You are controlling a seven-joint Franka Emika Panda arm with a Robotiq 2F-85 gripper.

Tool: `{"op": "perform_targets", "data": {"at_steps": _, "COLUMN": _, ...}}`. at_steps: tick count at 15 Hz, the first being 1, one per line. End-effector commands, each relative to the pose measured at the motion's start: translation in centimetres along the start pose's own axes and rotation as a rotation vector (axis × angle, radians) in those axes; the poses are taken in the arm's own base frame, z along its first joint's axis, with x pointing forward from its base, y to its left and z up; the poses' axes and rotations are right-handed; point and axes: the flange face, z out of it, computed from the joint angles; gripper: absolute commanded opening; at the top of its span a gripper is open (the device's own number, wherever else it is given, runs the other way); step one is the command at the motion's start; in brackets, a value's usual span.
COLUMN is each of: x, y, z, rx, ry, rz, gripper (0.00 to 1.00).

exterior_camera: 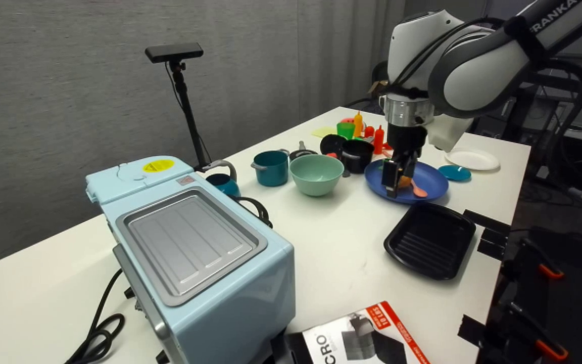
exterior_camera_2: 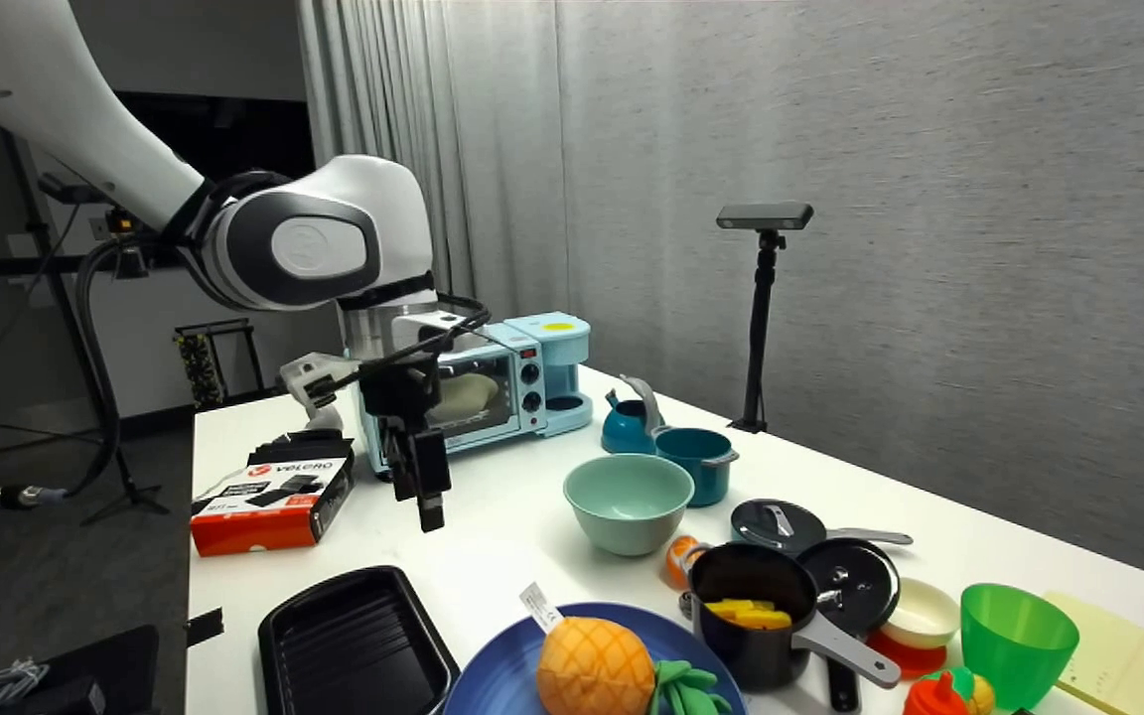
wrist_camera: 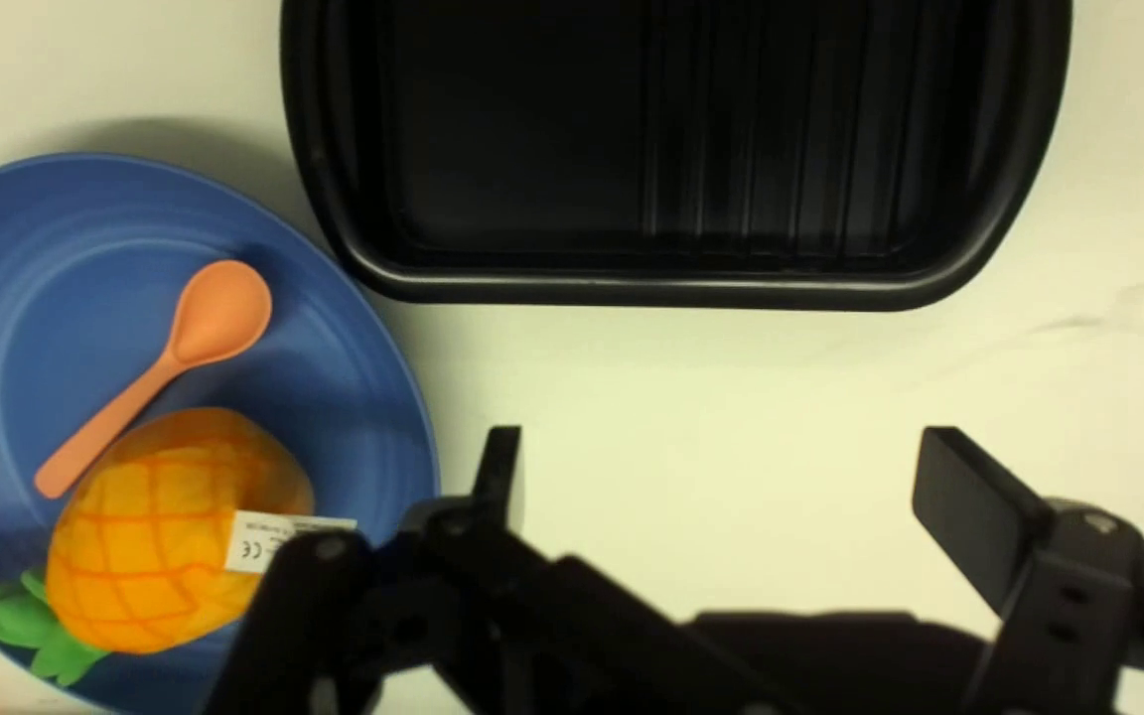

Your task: Put the pineapple on the plate

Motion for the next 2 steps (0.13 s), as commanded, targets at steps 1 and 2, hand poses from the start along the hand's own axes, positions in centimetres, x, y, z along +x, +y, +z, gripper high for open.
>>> {"op": "perform_targets", "data": {"at_steps": 1, "x": -0.09, "y": -0.22, "z": -0.04, "rx": 0.007, "ry": 0.005, "rz": 0.001, "gripper": 1.0}}
{"op": "perform_targets", "data": {"at_steps": 2, "x": -0.15, "y": -0.27, "z": -0.04, "rx": 0.011, "ry": 0.008, "rz": 0.003, "gripper": 1.0}}
